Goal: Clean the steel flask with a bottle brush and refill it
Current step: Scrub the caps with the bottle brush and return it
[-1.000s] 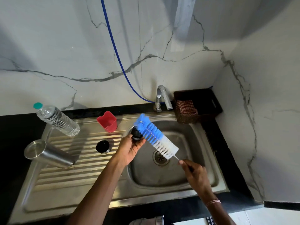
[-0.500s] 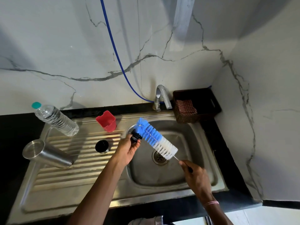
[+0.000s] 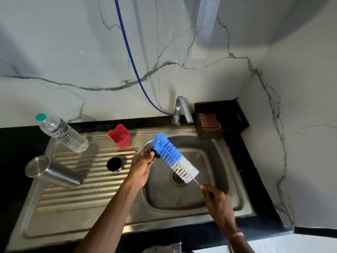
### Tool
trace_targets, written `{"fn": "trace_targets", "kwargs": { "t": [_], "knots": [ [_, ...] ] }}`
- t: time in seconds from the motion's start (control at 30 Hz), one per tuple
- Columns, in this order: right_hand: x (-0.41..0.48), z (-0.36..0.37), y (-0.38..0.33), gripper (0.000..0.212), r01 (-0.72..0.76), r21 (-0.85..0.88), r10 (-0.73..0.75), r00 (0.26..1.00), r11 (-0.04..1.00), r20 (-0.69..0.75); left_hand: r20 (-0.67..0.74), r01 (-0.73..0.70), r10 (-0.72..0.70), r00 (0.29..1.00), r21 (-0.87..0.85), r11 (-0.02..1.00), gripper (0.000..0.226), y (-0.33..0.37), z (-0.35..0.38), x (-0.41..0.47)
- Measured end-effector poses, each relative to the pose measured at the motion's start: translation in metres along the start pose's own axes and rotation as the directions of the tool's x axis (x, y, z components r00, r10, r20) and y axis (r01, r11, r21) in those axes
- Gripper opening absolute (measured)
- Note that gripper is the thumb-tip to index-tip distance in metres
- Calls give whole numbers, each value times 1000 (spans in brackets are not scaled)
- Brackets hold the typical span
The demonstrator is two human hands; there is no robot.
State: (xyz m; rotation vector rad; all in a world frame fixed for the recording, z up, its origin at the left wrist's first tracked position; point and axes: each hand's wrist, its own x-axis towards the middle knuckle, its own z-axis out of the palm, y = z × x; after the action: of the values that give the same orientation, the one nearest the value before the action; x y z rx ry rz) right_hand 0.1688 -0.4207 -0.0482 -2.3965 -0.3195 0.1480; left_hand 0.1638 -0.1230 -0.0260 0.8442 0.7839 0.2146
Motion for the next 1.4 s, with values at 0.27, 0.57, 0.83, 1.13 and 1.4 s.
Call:
{"fn": "trace_targets", "kwargs": {
  "t": [0.27,0.57,0.83,1.13,1.4],
  "knots": [
    [26,12,-36,33,-36,12,36,999,999,24,65,-107,101,993,105,989,40,-14,11,-5],
    [-6,-7,-6,40,-66,186,36,986,980,161,119,-234,223,967,88,968,41,2,-14,5],
    [32,2,-49,27,-150,263,94,972,953,214,180,-167,135,974,174,971,32,-12,-10,-10],
    [2,12,-7,26,-116,214,51,956,970,288,-9,55,-60,998,-277,959,16,5,-38,-8],
    [0,16,-9,22,-109,142,72,967,984,244,-60,18,-35,998,-265,964,18,5,-57,-10]
  ]
}}
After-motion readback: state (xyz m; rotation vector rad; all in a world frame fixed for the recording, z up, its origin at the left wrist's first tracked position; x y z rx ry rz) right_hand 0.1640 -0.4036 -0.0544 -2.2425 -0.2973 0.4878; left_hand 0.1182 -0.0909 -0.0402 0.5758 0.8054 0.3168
